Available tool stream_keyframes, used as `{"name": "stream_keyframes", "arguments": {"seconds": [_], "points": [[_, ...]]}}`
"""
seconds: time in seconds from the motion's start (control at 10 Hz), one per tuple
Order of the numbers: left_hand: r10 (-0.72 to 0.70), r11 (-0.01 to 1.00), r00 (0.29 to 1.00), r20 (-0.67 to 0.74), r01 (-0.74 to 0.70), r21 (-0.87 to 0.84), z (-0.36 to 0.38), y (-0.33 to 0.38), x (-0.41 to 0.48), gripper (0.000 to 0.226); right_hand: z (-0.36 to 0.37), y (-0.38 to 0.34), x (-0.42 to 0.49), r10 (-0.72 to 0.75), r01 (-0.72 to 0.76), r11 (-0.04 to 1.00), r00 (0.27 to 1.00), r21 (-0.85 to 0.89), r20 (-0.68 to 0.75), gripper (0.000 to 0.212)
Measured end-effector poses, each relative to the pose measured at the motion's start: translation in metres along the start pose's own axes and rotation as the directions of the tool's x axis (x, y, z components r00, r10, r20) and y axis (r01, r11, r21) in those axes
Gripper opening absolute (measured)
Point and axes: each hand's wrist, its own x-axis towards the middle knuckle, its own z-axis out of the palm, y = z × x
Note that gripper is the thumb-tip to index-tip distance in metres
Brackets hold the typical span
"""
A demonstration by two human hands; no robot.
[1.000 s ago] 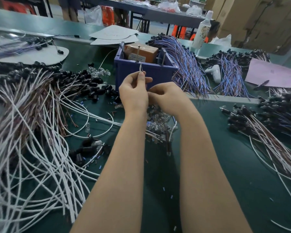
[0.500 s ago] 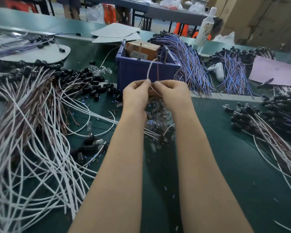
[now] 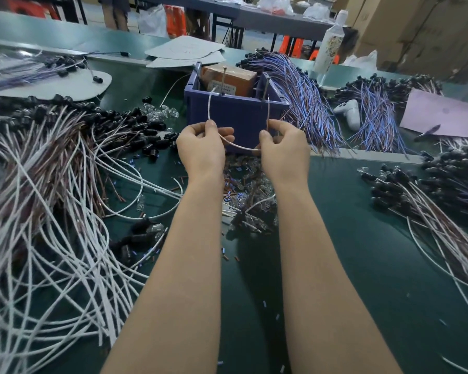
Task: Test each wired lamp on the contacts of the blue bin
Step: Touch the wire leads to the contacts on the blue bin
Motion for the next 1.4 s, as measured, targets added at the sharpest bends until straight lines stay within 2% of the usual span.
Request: {"name": "stream_keyframes", "arguments": {"seconds": [0.3, 1.4], "points": [[-0.030, 0.999, 0.999, 0.035, 0.031, -0.029, 0.0029, 0.0006, 0.0013, 0.017, -0.0002, -0.0001, -0.0008, 0.002, -0.002, 1.000, 1.000, -0.001, 0.001, 0.030], [-0.048, 0.998, 0.998, 0.037, 0.049, -0.027, 0.0019, 0.0011, -0.0008, 0.017, 0.0028, 0.0013, 0.0002, -0.050, 0.050, 0.998, 0.999, 0.046, 0.008, 0.031]]}}
